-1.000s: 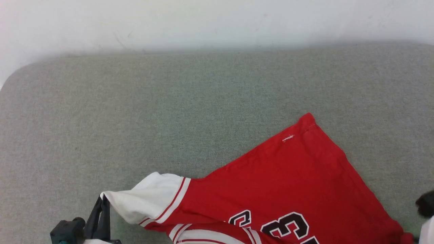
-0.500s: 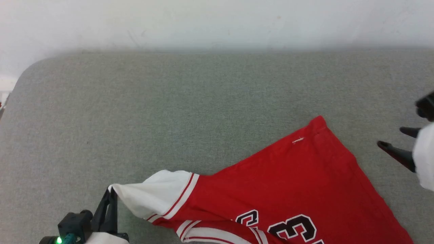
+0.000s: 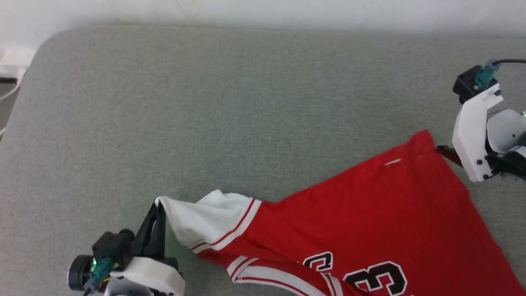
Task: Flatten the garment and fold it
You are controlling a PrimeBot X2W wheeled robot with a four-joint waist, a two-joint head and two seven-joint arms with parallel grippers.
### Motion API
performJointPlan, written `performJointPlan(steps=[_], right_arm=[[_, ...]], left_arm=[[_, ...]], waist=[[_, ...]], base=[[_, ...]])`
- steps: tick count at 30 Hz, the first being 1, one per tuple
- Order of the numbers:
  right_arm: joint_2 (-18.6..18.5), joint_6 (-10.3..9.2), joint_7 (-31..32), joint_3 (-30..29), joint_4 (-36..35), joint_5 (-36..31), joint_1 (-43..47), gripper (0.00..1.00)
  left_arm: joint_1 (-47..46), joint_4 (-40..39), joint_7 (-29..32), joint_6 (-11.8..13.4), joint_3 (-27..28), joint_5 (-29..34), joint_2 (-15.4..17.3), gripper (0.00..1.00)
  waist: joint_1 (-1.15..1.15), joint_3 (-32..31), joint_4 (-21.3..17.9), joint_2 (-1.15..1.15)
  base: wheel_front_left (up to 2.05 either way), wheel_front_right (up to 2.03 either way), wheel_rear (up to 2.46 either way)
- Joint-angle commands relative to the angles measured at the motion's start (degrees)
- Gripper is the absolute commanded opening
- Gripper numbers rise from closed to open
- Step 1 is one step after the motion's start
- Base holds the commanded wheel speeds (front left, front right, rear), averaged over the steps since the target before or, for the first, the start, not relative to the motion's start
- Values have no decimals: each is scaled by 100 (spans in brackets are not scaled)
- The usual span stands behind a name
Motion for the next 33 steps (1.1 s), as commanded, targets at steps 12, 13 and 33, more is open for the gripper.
performJointPlan(steps=[12,13,33], right_arm=[[389,-5,-887,1023,1195,241,28,100],[375,-5,-989,1081,1195,293,15,12],[-83,-5,-4717,1031,268,551,-5,0]], left_arm=[[-358,338,-97,-174,-18,96,-186,0],[-351,358,-99,-179,-5,97,-185,0],[-454,61,-107,-215,407,307,224,0]], waist=[[-1,361,282,0],[-1,335,256,0],[-1,-812,-486,0]], base=[[0,0,0],[0,0,0],[0,0,0]])
